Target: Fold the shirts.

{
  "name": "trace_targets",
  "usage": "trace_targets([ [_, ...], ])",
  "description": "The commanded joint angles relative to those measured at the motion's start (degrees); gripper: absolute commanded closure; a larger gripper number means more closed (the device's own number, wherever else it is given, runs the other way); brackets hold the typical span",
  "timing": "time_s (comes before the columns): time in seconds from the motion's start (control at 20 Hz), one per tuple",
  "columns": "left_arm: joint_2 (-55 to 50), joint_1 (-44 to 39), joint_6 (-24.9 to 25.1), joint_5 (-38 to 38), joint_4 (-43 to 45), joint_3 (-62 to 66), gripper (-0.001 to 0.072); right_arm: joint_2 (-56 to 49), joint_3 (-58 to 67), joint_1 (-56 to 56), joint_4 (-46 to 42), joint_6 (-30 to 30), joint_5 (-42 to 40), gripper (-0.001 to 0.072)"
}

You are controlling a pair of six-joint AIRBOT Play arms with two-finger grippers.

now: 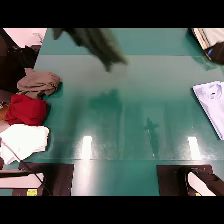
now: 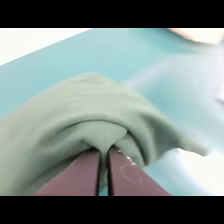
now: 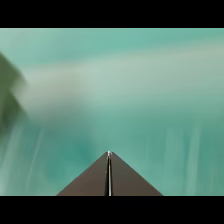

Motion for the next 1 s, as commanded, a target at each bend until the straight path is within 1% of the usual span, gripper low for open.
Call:
trace_targets([
  [0.0,6.99,-7.85,3.23,-10.64,-5.73,0.28,0.0683,0.68,6.49,-0.04,-0.22,0.07,-3.10,0.0694],
  [0.15,7.04,-13.33,2.14,-11.76,-4.63,-4.13,0.0683,0.68,9.07,-0.04,-0.22,0.04,-2.60,0.0694],
  [0.3,5.29,-16.76,-2.01,-10.91,1.84,-15.47,0.0682,0.66,9.53,-0.04,-0.22,-0.02,-0.81,0.0694],
  [0.4,3.17,-17.05,-5.38,-9.25,5.29,-23.28,0.0680,0.66,9.51,-0.04,-0.24,-0.61,1.33,0.0694],
  [0.45,1.95,-16.98,-7.65,-7.45,7.80,-26.82,0.0489,0.66,9.51,-0.04,-0.24,-1.14,2.56,0.0694],
  [0.5,0.70,-16.98,-10.84,-5.95,10.64,-29.29,0.0125,0.66,9.51,-0.04,-0.24,-1.81,3.56,0.0694],
  [0.55,-0.66,-16.98,-14.95,-5.22,14.29,-30.58,-0.0013,0.66,9.51,-0.04,-0.31,-2.08,4.52,0.0694],
  [0.6,-1.62,-16.59,-17.86,-6.14,17.53,-30.67,-0.0013,0.66,9.49,-0.04,-0.39,-2.08,5.03,0.0694],
  [0.7,-1.22,-13.99,-20.55,-8.61,19.43,-30.42,-0.0013,0.66,9.51,-0.04,-0.39,-2.08,5.33,0.0694],
  [0.75,-0.15,-11.69,-21.42,-10.40,19.47,-30.42,0.0101,0.52,9.51,-0.04,-0.37,-2.08,5.35,0.0694],
  [0.8,0.98,-9.44,-21.81,-12.55,19.71,-30.51,0.0192,0.52,9.40,-0.04,-0.37,-2.10,5.49,0.0694],
  [0.9,4.63,-5.49,-22.38,-15.13,20.28,-33.77,0.0188,0.55,8.92,-0.04,-0.42,-2.10,5.79,0.0694],
  [0.95,6.95,-4.39,-22.43,-15.02,21.07,-37.18,0.0188,0.52,8.90,-0.04,-0.44,-2.21,6.32,0.0694],
])
